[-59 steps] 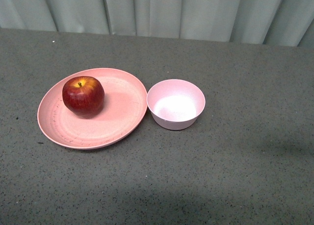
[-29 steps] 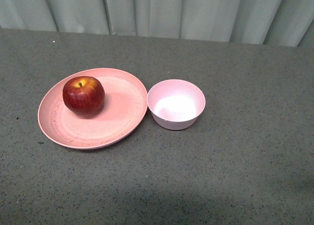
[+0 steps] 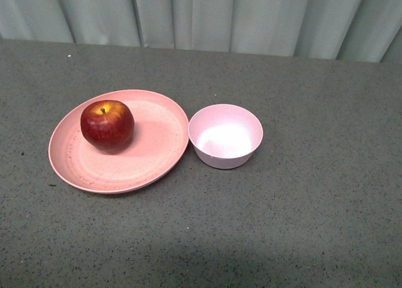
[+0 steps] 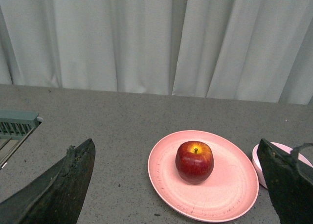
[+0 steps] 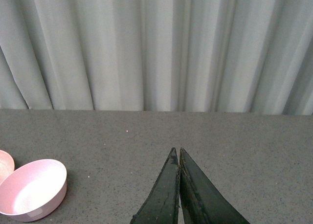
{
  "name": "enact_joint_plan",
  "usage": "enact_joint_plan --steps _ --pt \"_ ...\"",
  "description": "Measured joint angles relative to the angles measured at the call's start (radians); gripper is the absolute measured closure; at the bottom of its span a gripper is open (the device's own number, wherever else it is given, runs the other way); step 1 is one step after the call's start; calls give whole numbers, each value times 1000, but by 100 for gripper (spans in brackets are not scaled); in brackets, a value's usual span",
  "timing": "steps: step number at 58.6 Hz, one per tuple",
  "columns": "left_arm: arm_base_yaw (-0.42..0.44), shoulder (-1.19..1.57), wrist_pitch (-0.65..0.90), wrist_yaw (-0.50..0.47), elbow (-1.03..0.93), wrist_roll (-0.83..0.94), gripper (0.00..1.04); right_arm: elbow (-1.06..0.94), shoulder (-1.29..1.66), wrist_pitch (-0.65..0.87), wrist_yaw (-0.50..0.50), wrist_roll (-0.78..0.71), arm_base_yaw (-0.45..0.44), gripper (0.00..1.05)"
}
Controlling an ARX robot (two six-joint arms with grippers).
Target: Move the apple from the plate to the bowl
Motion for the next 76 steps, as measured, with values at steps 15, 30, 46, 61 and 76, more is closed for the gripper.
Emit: enact_joint_plan --steps 15,30,46,61,76 --pt "0 0 0 0 0 0 7 0 -135 -130 0 0 0 104" --pt "0 0 0 0 0 0 7 0 -241 -236 0 0 0 104" --pt "0 0 0 0 0 0 7 0 -399 -431 -2 -1 0 104" --pt "0 0 0 0 0 0 7 0 -457 -459 -3 -1 0 84" --pt "0 0 0 0 0 0 7 0 -458 -459 -3 -1 0 41"
